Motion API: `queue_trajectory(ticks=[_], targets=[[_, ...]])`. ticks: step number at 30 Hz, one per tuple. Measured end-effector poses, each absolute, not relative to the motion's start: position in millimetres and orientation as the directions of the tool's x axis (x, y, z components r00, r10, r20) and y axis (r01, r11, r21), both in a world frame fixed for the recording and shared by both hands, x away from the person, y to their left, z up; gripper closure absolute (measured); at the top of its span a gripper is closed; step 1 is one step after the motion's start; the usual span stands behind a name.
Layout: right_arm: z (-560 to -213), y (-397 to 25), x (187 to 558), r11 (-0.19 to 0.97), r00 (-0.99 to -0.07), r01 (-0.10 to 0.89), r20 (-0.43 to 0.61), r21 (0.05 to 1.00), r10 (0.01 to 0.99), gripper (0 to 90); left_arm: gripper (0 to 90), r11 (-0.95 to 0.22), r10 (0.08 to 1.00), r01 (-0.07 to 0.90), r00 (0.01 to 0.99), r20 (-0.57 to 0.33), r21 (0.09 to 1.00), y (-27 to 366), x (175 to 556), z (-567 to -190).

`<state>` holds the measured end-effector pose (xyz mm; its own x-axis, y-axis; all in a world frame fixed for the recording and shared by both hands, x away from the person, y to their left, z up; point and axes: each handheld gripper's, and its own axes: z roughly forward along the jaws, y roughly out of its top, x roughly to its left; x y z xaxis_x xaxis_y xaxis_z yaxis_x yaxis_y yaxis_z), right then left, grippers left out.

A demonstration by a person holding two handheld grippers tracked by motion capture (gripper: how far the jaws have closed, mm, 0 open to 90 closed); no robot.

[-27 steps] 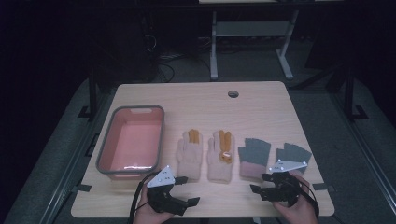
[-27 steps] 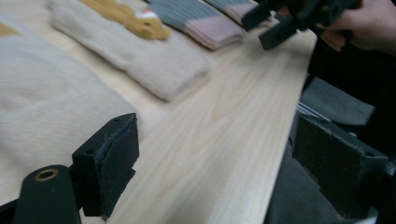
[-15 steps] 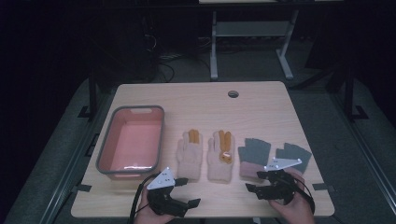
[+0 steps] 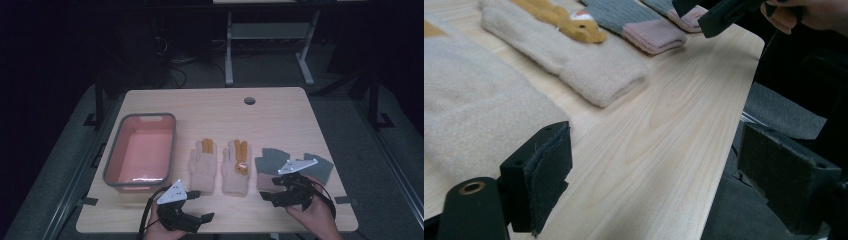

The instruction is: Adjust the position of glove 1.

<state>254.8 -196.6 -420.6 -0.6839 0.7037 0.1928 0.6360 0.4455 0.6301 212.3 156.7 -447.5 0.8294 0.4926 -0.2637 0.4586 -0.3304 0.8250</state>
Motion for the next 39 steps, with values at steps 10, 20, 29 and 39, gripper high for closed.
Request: queue_trajectory(ticks=[10,20,29,39], targets=[[-403,-180,270,0.494,-0.711,0.625,0.179,0.605,0.68,28.0,14.6,-0.326,0.497,0.46,0.826,-0.264,0.826,160,214,-447],[-390,-162,286,0.541,-0.743,0.6,0.16,0.589,0.65,27.0,14.6,-0.321,0.498,0.456,0.827,-0.262,0.83,160,213,-446],[-379,-144,303,0.58,-0.772,0.571,0.141,0.581,0.62,27.1,14.6,-0.325,0.499,0.452,0.828,-0.255,0.831,159,213,-445],[-380,-127,323,0.601,-0.778,0.569,0.131,0.561,0.615,27.4,14.6,-0.334,0.496,0.453,0.83,-0.255,0.826,159,212,-445]])
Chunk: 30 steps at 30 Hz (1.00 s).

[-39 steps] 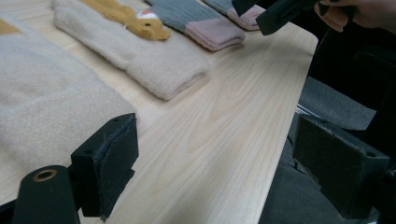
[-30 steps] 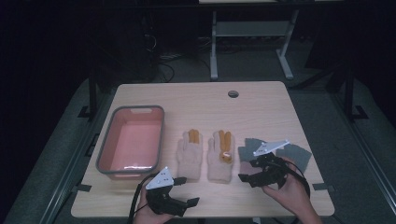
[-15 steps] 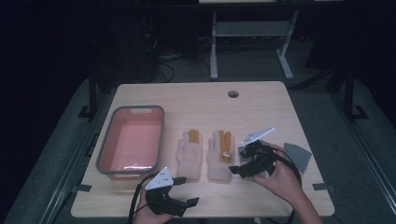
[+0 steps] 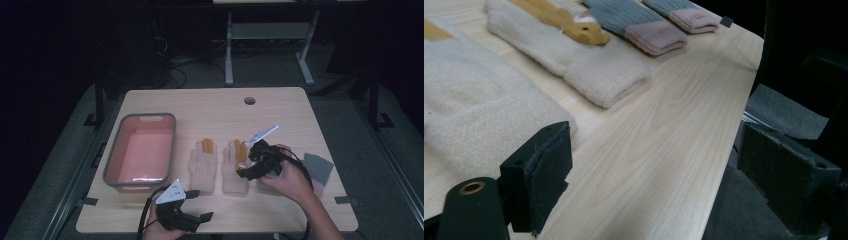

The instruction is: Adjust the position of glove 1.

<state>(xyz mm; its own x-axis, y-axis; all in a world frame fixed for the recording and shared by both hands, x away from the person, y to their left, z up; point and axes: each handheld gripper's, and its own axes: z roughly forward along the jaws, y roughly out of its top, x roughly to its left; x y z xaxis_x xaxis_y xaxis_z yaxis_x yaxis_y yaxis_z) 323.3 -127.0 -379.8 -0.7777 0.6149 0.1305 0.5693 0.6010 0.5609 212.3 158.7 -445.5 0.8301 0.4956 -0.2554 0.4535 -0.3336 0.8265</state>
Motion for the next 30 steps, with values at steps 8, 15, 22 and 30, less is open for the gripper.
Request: queue_trajectory(ticks=[8,15,22,30], targets=[[-393,-118,340,0.616,-0.774,0.586,0.138,0.526,0.618,28.9,14.6,-0.336,0.493,0.455,0.831,-0.257,0.825,159,213,-446],[-404,-110,351,0.633,-0.77,0.601,0.142,0.489,0.622,31.8,14.7,-0.323,0.492,0.458,0.829,-0.267,0.828,158,211,-446],[-417,-102,358,0.658,-0.76,0.62,0.12,0.427,0.638,35.7,14.7,-0.331,0.488,0.458,0.832,-0.266,0.825,157,212,-447],[-432,-99,365,0.662,-0.738,0.643,0.082,0.385,0.67,46.7,14.7,-0.327,0.492,0.463,0.828,-0.27,0.824,158,212,-446]])
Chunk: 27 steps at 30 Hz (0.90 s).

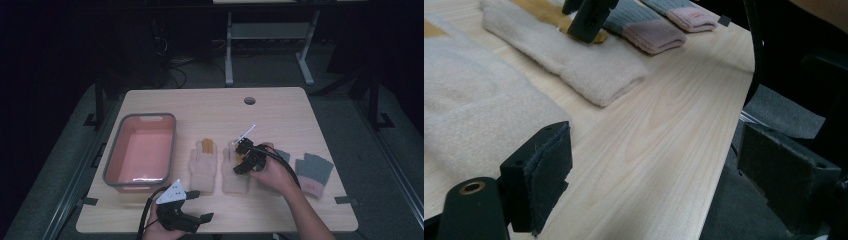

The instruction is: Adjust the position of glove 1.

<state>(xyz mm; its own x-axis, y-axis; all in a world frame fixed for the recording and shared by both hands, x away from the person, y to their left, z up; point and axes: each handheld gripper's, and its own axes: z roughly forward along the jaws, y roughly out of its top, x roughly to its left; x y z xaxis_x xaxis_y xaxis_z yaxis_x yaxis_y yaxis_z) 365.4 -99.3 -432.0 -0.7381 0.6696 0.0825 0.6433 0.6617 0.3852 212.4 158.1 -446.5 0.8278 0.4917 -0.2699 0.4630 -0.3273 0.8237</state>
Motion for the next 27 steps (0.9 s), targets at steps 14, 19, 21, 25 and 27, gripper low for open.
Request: queue_trajectory(ticks=[14,19,21,25,27], targets=[[-436,-99,364,0.648,-0.722,0.659,0.081,0.382,0.687,57.8,14.7,-0.321,0.496,0.459,0.827,-0.266,0.828,159,213,-447],[-432,-103,362,0.636,-0.716,0.666,0.091,0.39,0.693,60.7,14.7,-0.317,0.502,0.465,0.822,-0.27,0.827,160,215,-447],[-429,-104,362,0.626,-0.714,0.669,0.11,0.401,0.692,61.1,14.7,-0.316,0.503,0.466,0.821,-0.27,0.826,161,215,-447],[-417,-104,358,0.627,-0.717,0.661,0.098,0.412,0.691,61.6,14.7,-0.312,0.505,0.467,0.819,-0.272,0.827,161,215,-447],[-414,-104,357,0.631,-0.721,0.655,0.094,0.415,0.686,61.6,14.7,-0.312,0.504,0.465,0.82,-0.27,0.829,161,215,-447]])
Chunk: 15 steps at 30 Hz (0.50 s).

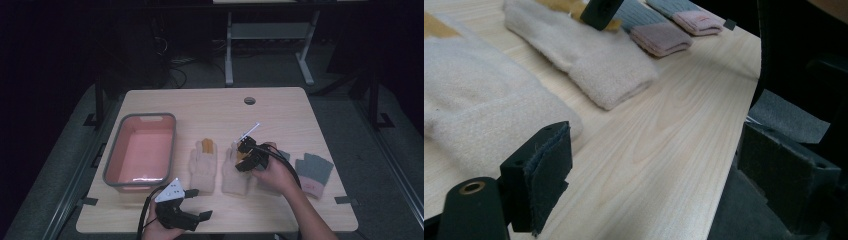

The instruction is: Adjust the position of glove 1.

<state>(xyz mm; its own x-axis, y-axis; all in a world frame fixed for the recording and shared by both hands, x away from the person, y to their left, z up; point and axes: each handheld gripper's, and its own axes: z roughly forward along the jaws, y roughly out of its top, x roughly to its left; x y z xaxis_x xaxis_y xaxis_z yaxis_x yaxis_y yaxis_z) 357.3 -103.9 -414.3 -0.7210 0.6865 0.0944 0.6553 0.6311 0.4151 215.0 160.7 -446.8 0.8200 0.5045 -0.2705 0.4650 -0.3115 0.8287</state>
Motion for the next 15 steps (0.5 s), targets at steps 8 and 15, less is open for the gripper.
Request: queue_trajectory(ticks=[8,15], targets=[[-395,-99,352,0.637,-0.733,0.634,0.077,0.438,0.676,61.8,14.7,-0.313,0.502,0.457,0.824,-0.264,0.833,161,213,-445],[-372,-88,348,0.636,-0.747,0.607,0.069,0.476,0.661,61.8,14.7,-0.31,0.498,0.458,0.825,-0.267,0.833,160,210,-444]])
